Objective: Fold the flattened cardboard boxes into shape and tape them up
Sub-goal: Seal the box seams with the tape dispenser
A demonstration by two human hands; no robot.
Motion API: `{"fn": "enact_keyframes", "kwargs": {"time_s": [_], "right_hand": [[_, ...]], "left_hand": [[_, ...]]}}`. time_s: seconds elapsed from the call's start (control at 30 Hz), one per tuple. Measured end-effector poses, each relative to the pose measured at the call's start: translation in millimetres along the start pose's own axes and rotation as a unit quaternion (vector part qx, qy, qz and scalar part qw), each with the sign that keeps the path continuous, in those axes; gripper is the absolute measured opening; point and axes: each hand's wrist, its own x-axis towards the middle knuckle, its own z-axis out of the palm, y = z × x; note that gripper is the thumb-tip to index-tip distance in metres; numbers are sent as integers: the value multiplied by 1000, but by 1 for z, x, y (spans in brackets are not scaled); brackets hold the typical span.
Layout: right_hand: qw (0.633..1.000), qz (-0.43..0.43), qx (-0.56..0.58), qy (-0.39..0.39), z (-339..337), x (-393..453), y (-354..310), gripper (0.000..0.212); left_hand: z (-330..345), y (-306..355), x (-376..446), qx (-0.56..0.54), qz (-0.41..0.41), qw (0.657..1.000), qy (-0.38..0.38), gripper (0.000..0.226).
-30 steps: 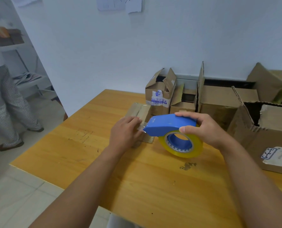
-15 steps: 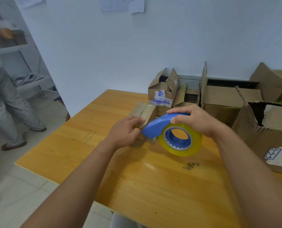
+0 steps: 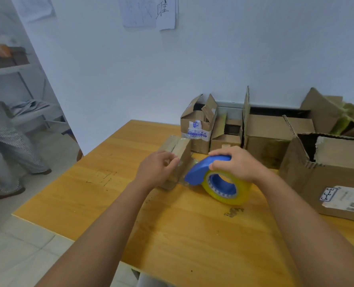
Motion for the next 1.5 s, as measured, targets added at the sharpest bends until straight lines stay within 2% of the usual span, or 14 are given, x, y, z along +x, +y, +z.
{"fn": "enact_keyframes", "kwargs": {"time_s": [0.17,0.33,0.43,0.5,0.6,0.67,0.77,0.87,0.93,1.07,1.17,1.3,1.4,1.5], "right_hand": [[980,22,89,176,11,-4,15,48],[945,33,158,284,38,-2,7,53],[929,34,180,321,60,-3,-1,64],[923,36,196,330,74,-4,-5,68],[920,31,196,339,88,-4,-6,68],[917,20,195,348,93,-4,-5,67],[914,13,198,354,96,-3,-5,67],[922,10,196,335,97,-8,-7,68],[924,1,192,331,99,-12,-7,67],[922,0,197,335,101,-14,-5,66],[920,-6,196,339,103,-15,-4,66],[919,-16,200,340,104,-17,-1,66],[917,-25,204,341,104,-17,-1,66],[916,-25,211,342,104,-18,-1,66]], "left_hand": [[13,13,4,15,-41,996,76,30],[14,10,0,51,1,995,86,25],[16,12,-7,110,37,985,131,21],[20,18,-12,155,35,975,156,22],[19,20,-14,144,18,979,143,30],[12,14,-15,102,19,989,108,34],[-9,6,-4,21,-23,1000,4,46],[-17,3,7,17,-11,999,-45,31],[-14,0,6,18,12,999,-28,22],[-1,-8,-6,62,91,992,68,27],[6,-3,-9,115,100,981,122,23],[12,2,-11,117,80,983,117,33],[6,-2,-10,76,79,988,108,27],[4,2,-7,100,93,986,95,26]]}}
